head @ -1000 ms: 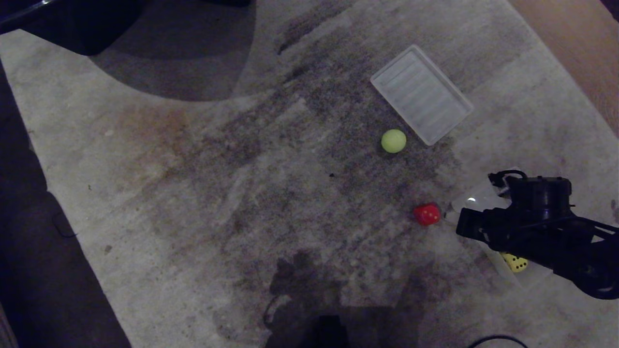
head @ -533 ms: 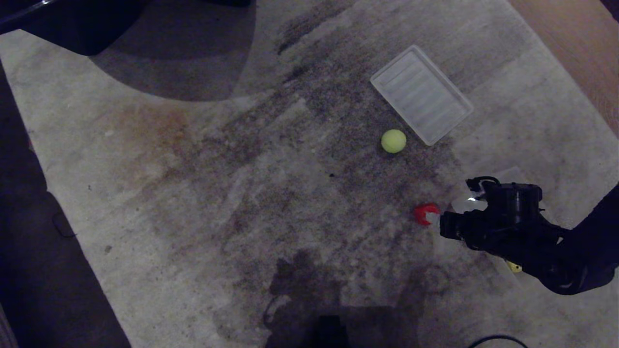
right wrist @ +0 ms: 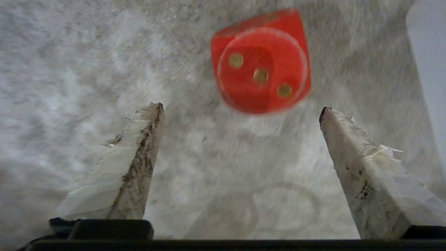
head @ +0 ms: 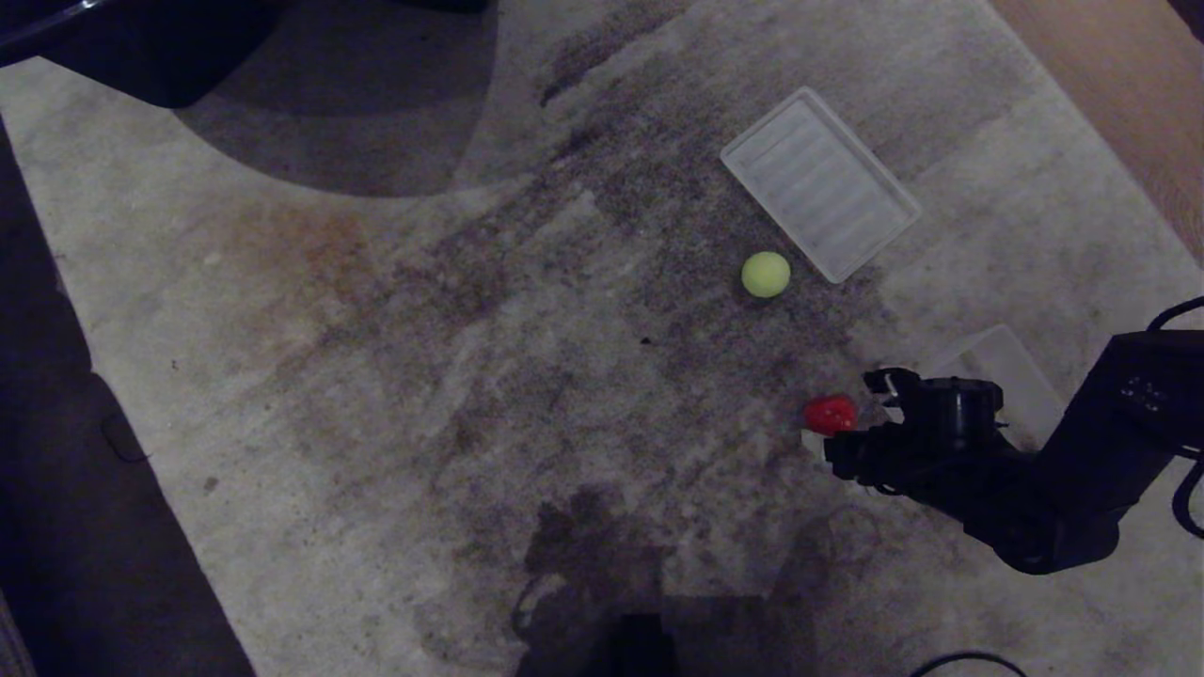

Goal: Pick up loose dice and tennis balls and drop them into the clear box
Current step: Pick up toys out of the box

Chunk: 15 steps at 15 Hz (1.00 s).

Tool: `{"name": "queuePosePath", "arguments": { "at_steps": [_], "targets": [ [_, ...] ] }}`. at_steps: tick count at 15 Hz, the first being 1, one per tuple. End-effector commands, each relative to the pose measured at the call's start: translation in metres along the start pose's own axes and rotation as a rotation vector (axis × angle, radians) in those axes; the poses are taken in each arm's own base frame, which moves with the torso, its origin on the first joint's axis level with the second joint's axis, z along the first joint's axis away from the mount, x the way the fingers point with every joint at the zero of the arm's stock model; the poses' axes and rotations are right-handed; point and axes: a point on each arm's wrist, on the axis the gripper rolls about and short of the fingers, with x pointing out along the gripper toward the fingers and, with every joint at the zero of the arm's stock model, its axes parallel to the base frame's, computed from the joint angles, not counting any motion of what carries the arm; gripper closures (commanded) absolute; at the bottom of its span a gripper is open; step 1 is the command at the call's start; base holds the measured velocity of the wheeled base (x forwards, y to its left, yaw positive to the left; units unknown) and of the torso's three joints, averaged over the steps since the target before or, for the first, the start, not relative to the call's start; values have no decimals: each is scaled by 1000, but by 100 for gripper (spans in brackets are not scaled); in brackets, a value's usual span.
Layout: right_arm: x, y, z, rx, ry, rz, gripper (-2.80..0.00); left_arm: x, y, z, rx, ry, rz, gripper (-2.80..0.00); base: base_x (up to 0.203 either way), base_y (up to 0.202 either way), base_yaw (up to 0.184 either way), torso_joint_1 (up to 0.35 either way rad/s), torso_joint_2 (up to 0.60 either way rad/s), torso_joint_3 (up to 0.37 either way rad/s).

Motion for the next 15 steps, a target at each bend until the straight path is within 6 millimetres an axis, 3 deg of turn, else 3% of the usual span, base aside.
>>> {"name": "queuePosePath", "arguments": {
  "at_steps": [1, 4, 15],
  "targets": [
    [8, -2, 1, -25, -16, -2, -280, 0, 0, 0, -1, 3, 1, 0, 0, 0, 0, 0, 0, 0],
    [15, -8, 3, -108, -27, -20, -280, 0, 0, 0, -1, 3, 1, 0, 0, 0, 0, 0, 0, 0],
    [39, -10, -6, -135, -81, -24, -280, 0, 0, 0, -1, 3, 1, 0, 0, 0, 0, 0, 0, 0]
  ]
}}
